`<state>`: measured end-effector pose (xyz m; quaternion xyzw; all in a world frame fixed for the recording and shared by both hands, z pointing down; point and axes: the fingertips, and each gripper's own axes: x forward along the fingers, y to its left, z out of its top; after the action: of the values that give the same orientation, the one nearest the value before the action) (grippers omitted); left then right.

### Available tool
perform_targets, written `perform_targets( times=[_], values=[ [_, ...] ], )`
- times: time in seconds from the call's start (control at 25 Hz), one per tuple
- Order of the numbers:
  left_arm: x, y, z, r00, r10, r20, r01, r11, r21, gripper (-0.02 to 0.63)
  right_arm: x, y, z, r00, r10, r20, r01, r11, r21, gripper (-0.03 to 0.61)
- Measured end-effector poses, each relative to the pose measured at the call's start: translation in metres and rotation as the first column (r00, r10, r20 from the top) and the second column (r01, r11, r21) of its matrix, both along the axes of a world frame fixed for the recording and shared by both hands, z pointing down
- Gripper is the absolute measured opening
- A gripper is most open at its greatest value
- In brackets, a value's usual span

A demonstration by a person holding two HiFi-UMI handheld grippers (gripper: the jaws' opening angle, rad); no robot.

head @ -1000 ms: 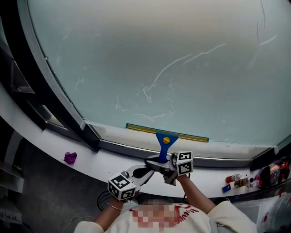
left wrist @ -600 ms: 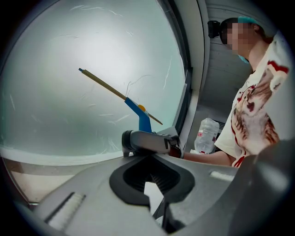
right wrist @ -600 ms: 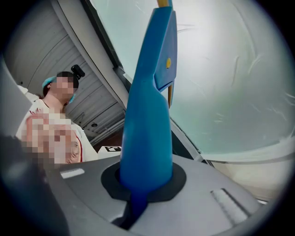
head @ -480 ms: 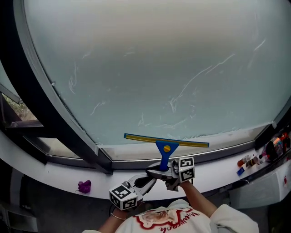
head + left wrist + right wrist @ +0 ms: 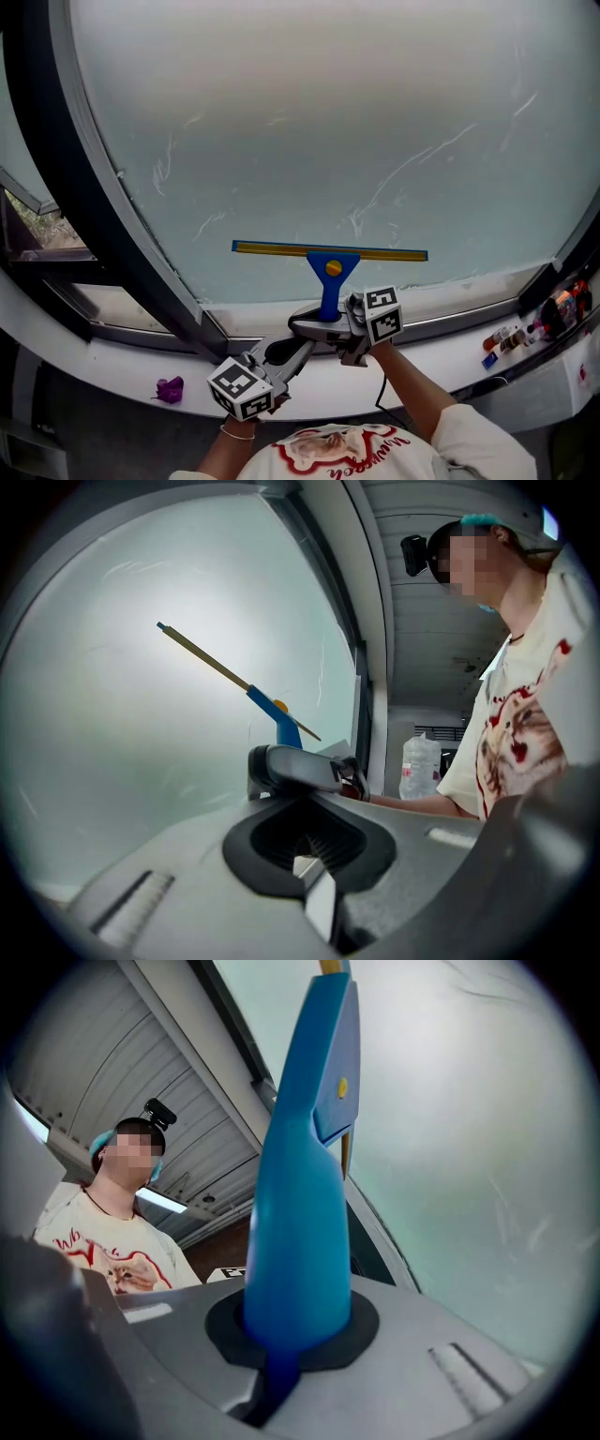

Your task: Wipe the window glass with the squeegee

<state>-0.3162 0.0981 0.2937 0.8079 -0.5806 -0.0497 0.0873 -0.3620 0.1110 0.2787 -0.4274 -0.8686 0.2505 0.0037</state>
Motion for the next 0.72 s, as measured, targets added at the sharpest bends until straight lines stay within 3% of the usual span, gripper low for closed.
perform_targets(
  times=[0.2, 0.44, 0.6, 0.72],
  values=[
    [-0.016, -0.025, -0.079, 0.998, -0.049, 0.025, 0.044, 0.986, 0.159, 0.006, -0.015, -0.023, -0.079, 0.999, -0.008, 0.053, 0.001, 0.991, 0.136, 0.011],
    [-0.036, -0.055, -0.167, 0.977, -0.106, 0.187, 0.054, 0.963, 0.264, 0.006, -0.034, -0.052, -0.169, 0.993, 0.014, 0.117, -0.043, 0.969, 0.244, 0.011],
    [-0.045, -0.068, -0.221, 0.945, -0.163, 0.283, 0.066, 0.944, 0.324, 0.006, -0.043, -0.064, -0.224, 0.988, 0.015, 0.152, -0.059, 0.955, 0.292, 0.011],
    [-0.051, -0.078, -0.252, 0.934, -0.19, 0.303, 0.074, 0.931, 0.357, 0.006, -0.048, -0.07, -0.257, 0.986, 0.001, 0.164, -0.057, 0.94, 0.336, 0.012]
  ],
)
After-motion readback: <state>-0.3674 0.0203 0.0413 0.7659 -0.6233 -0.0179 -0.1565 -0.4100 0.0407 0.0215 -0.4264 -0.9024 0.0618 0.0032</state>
